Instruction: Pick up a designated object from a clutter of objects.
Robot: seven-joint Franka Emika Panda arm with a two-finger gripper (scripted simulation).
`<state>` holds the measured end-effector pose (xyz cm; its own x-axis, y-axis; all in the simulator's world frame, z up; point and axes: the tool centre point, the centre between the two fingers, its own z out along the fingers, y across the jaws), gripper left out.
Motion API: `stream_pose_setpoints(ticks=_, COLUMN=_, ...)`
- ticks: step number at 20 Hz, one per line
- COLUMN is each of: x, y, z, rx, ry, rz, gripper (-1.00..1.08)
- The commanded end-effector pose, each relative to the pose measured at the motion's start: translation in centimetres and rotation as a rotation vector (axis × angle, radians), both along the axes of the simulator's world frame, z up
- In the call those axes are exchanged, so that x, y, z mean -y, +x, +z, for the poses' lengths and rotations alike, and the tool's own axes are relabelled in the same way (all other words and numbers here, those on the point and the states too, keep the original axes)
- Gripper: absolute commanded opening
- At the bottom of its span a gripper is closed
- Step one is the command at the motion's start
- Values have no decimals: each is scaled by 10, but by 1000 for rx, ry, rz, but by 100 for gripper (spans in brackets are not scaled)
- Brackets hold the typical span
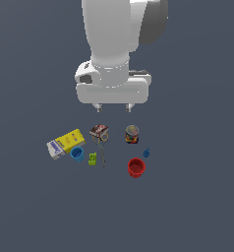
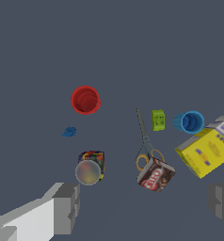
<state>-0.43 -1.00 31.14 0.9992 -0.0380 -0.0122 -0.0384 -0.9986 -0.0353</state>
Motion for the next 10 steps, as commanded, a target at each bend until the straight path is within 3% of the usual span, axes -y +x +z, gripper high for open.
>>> stream_pose_setpoints(ticks=1, x=-1, y=-1, z=1, rx=3, ry=0, rz=10, gripper=100)
stream_pose_setpoints(ticks=10, x=-9, y=4, z=-12, rx=1, ry=-6, rz=-10, gripper=100)
